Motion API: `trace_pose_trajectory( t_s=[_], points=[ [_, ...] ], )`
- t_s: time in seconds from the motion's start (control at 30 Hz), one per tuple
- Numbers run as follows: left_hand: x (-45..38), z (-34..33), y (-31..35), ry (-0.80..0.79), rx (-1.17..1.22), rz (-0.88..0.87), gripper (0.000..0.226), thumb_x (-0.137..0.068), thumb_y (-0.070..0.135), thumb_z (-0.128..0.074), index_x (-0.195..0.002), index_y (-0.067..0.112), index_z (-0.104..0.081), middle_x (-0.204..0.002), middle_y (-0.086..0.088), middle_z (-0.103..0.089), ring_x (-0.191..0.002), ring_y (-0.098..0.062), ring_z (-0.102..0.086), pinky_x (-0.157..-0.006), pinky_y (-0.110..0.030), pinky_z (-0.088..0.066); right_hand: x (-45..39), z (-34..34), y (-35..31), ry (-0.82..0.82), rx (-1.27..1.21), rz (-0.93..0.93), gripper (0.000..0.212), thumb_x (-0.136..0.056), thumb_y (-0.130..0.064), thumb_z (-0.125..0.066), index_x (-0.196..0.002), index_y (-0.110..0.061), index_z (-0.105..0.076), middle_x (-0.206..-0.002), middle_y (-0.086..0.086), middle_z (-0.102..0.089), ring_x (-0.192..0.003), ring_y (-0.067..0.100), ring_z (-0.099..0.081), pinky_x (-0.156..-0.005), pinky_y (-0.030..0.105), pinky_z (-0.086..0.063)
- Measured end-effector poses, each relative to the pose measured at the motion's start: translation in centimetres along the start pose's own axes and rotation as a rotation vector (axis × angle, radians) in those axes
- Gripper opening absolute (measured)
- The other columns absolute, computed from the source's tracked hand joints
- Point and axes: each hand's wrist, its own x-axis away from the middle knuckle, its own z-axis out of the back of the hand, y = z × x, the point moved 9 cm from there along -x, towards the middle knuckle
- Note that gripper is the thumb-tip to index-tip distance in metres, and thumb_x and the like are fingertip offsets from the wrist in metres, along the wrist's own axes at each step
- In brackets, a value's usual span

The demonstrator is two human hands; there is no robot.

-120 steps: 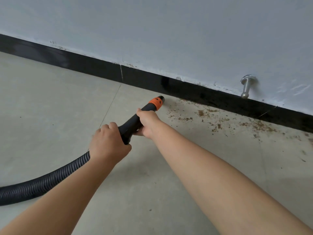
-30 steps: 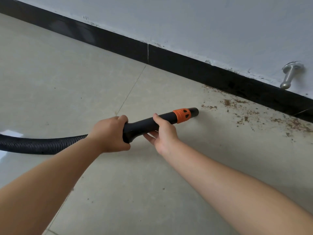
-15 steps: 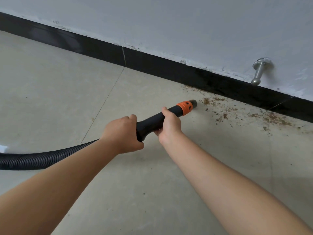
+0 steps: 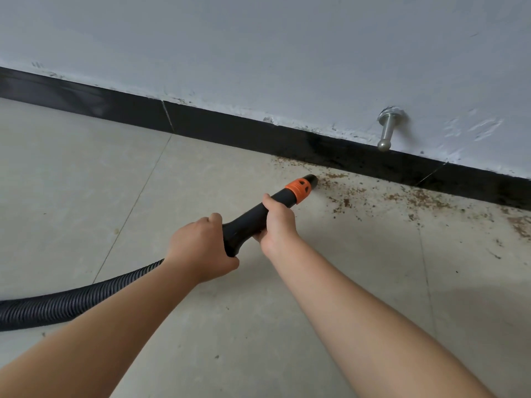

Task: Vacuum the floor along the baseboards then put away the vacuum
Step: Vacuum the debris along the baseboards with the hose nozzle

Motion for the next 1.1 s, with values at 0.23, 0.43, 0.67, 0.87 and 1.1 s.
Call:
trace_pose_trajectory(
  t_s=[0.23, 0.43, 0.67, 0.87, 1.1],
  points=[
    [-1.6, 0.1, 2.9, -0.017, 0.028, -0.017, 0.036, -0.075, 0.034, -0.061, -0.089, 0.015, -0.034, -0.069, 0.008, -0.033, -0.07, -0.018, -0.044, -0.054, -0.024, -0.031, -1.3, 1.4, -2.5, 0.034, 0.006, 0.021, 0.049, -0.093, -0.025, -0.056, -0.135, -0.009, -0.038, -0.119, 0.014, -0.053, -0.111, 0.034, -0.054, -0.095, 0.047, -0.048],
    [-0.4, 0.0, 2.0, 0.042, 0.055, 0.004, 0.036, -0.075, 0.037, -0.061, -0.09, 0.016, -0.035, -0.082, 0.004, -0.044, -0.071, -0.017, -0.044, -0.06, -0.025, -0.033, -1.2, 0.9, -1.8, 0.014, 0.023, 0.032, 0.053, -0.092, -0.025, -0.057, -0.137, -0.007, -0.036, -0.125, 0.016, -0.053, -0.111, 0.034, -0.055, -0.096, 0.048, -0.047],
    [2.0, 1.1, -4.0, 0.156, 0.15, 0.16, 0.038, -0.07, 0.03, -0.069, -0.096, 0.011, -0.049, -0.079, 0.0, -0.051, -0.07, -0.022, -0.05, -0.061, -0.027, -0.036, 0.1, -4.7, 1.3, -0.089, 0.127, 0.006, 0.054, -0.091, -0.025, -0.057, -0.136, -0.007, -0.034, -0.128, 0.014, -0.052, -0.114, 0.032, -0.053, -0.1, 0.047, -0.044],
    [4.0, 1.1, -8.5, 0.119, 0.126, 0.223, 0.036, -0.069, 0.029, -0.07, -0.093, 0.015, -0.048, -0.075, 0.003, -0.05, -0.07, -0.022, -0.051, -0.06, -0.027, -0.038, 1.2, -7.6, 5.1, -0.12, 0.102, -0.054, 0.053, -0.092, -0.022, -0.056, -0.136, -0.008, -0.03, -0.123, 0.011, -0.053, -0.114, 0.03, -0.054, -0.101, 0.044, -0.043],
    [3.6, 0.8, -7.9, 0.038, 0.013, 0.116, 0.038, -0.071, 0.035, -0.067, -0.097, 0.015, -0.049, -0.076, 0.007, -0.044, -0.07, -0.018, -0.046, -0.052, -0.024, -0.032, 1.1, -5.7, 6.5, -0.051, 0.035, -0.091, 0.052, -0.091, -0.022, -0.057, -0.136, -0.008, -0.035, -0.127, 0.014, -0.054, -0.112, 0.032, -0.055, -0.099, 0.047, -0.045]
  ],
)
